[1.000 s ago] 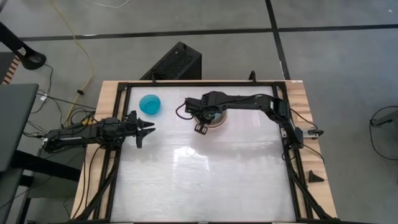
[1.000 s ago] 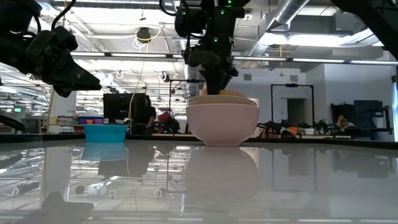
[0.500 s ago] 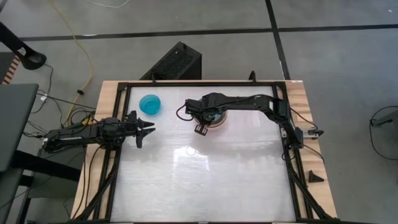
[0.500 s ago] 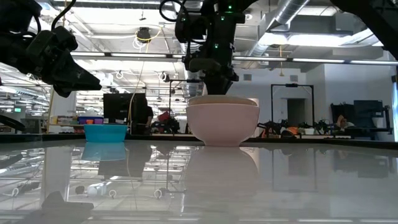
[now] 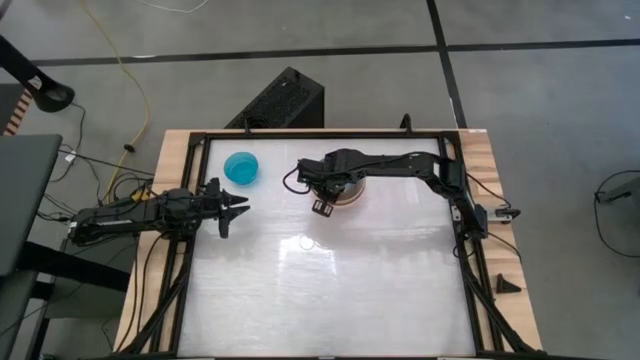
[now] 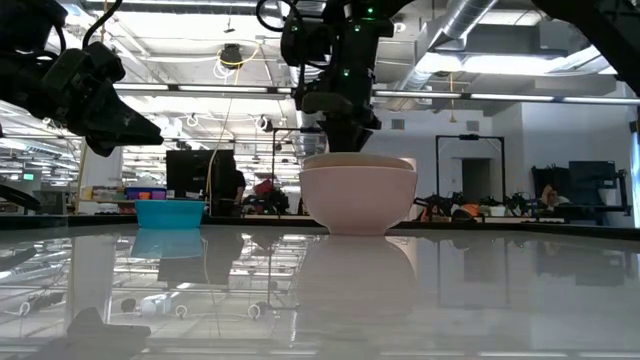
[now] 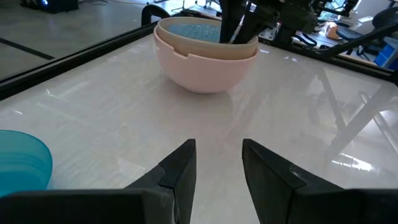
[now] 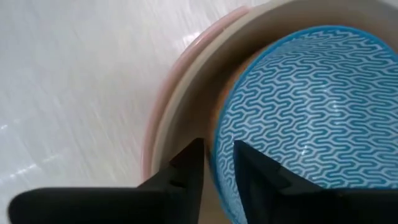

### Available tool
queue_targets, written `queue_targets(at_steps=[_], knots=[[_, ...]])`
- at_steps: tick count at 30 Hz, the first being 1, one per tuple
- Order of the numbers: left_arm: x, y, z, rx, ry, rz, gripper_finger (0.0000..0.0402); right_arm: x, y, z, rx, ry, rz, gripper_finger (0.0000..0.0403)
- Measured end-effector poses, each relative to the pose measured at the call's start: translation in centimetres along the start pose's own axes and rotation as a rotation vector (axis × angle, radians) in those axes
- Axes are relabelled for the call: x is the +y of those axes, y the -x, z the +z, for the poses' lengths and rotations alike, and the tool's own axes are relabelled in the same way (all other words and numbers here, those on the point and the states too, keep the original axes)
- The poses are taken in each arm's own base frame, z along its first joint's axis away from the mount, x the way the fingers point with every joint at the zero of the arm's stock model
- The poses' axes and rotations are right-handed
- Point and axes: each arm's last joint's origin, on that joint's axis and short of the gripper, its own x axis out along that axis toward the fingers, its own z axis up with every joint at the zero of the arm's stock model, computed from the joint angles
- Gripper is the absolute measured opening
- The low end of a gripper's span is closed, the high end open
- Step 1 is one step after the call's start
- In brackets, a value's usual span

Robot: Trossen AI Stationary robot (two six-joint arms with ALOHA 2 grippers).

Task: Nest bowls inside each other
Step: Stack the blue patterned bowl on top of the gray bowl

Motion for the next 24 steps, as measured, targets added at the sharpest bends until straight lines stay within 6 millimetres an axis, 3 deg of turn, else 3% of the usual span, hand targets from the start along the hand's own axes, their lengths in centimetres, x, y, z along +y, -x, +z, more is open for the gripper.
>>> queue_targets(at_steps=[12, 24], knots=[[0.0, 0.0, 0.0, 0.000, 0.000, 0.000, 0.0119, -0.3, 0.1, -1.0, 0.097, 0.016, -0.023, 0.0197], [0.0, 0.0, 0.0, 0.000, 0.000, 0.000, 0.0119, -0.5, 0.2, -1.6, 0.167, 0.027, -0.047, 0.0194]])
